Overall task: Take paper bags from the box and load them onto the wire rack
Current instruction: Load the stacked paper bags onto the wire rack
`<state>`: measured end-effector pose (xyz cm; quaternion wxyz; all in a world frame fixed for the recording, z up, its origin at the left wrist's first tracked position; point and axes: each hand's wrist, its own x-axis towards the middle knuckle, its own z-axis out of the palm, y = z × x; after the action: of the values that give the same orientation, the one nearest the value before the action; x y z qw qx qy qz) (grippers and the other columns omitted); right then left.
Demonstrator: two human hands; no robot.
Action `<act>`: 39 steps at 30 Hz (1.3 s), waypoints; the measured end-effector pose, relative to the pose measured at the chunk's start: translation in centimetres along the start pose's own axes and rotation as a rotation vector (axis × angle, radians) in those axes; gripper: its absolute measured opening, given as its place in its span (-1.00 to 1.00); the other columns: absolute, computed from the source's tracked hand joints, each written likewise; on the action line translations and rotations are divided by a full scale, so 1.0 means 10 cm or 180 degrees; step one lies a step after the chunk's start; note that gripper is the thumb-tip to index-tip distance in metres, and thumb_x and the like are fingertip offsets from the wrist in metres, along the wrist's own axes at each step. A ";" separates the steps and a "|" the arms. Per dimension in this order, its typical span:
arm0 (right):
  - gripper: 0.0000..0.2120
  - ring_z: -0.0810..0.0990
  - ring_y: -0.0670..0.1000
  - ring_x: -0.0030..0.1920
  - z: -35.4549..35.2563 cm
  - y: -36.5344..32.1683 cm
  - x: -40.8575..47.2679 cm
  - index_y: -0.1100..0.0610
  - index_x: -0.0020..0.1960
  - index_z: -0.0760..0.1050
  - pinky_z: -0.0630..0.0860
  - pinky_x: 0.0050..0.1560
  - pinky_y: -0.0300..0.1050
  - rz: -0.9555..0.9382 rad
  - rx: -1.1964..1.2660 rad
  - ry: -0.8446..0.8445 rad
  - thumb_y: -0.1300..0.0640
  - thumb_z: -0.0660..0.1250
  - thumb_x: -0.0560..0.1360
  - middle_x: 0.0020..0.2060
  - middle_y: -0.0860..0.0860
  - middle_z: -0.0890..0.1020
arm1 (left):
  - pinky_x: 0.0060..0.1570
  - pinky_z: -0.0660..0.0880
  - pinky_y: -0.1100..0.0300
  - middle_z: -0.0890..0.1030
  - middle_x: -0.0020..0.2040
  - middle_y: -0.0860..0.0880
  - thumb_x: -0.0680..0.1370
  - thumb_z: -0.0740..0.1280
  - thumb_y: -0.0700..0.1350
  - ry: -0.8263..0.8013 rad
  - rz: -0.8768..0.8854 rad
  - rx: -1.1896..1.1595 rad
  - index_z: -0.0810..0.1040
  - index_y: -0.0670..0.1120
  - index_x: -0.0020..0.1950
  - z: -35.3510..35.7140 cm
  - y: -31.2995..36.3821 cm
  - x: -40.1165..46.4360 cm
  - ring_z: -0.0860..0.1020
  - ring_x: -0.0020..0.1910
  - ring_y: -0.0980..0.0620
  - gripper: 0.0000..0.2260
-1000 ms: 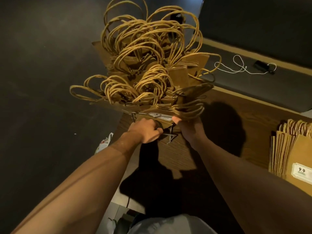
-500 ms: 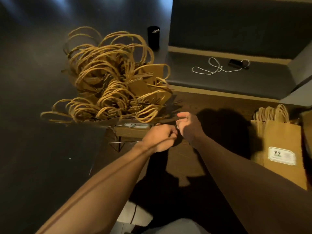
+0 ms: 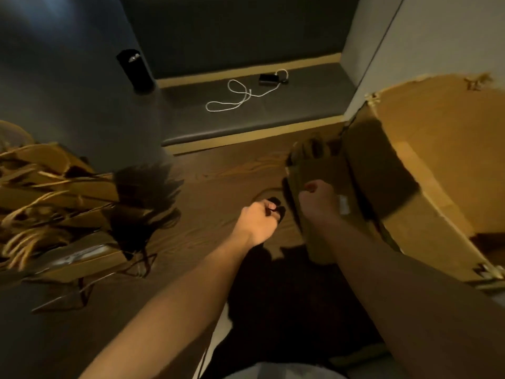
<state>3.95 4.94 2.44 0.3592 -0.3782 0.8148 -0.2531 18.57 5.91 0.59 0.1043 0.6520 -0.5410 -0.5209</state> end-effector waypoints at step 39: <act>-0.72 0.62 0.11 -0.03 -0.46 0.36 0.67 0.17 0.13 0.51 0.59 -0.01 -0.01 0.0192 0.0808 -0.0140 0.18 0.39 0.43 0.01 0.12 0.63 | -0.03 0.59 0.04 0.66 -0.08 -0.06 0.51 0.34 -0.33 0.0508 -0.0309 -0.1680 0.53 -0.04 -0.03 0.65 0.47 0.49 0.63 -0.06 -0.10 -0.81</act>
<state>-4.23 2.34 0.20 0.4294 -0.3104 0.7791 -0.3349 10.02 2.86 -1.76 0.2877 0.6664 -0.3448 -0.5952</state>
